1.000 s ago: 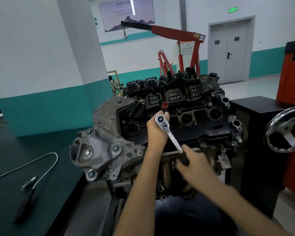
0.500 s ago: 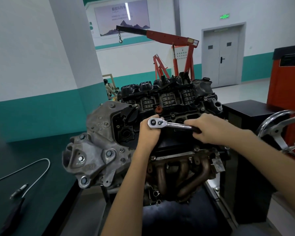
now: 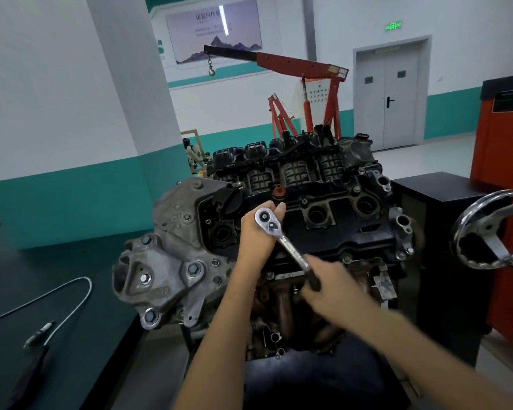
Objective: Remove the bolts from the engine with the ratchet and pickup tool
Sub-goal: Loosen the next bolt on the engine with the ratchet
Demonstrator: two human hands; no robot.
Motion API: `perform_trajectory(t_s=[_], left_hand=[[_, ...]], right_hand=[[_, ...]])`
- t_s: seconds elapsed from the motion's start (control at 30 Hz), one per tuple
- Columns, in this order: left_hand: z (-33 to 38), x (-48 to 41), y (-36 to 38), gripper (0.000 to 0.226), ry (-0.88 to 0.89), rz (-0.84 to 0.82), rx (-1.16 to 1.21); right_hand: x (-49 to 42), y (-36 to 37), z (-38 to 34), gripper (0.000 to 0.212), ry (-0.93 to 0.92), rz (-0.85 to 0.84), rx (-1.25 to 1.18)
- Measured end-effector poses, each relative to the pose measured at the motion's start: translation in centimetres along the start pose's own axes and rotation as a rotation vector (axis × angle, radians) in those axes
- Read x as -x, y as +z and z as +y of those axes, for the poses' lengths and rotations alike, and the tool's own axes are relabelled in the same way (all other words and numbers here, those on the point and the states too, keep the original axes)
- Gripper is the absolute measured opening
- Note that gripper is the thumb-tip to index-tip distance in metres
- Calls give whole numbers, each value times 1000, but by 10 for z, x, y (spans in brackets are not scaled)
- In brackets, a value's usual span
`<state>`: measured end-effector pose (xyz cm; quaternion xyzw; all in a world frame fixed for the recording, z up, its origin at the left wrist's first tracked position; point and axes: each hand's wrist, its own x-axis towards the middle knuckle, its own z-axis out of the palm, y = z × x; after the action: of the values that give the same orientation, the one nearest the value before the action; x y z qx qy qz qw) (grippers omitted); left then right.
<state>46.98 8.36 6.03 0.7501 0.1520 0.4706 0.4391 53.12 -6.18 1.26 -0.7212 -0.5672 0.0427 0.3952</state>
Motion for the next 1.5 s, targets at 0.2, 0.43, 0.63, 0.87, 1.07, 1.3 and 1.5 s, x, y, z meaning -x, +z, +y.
perform_trajectory(t_s=[0.2, 0.43, 0.63, 0.87, 1.07, 1.3, 1.5], left_hand=[[6, -1, 11, 52, -7, 2, -6], [5, 7, 22, 44, -43, 221, 111], [4, 3, 9, 48, -11, 55, 23], [8, 9, -1, 49, 71, -12, 27], [4, 12, 9, 48, 43, 122, 98], [4, 7, 15, 52, -15, 174, 79], [5, 3, -4, 54, 12, -88, -56]], right_hand=[[-53, -110, 14, 26, -212, -109, 634], [9, 4, 0, 27, 37, 108, -28], [6, 17, -13, 28, 11, 74, -76], [-44, -94, 4, 25, -165, -111, 641], [-9, -39, 3, 20, -47, 28, 305], [13, 42, -23, 20, 74, 107, -214], [-20, -60, 9, 19, -83, -82, 330]])
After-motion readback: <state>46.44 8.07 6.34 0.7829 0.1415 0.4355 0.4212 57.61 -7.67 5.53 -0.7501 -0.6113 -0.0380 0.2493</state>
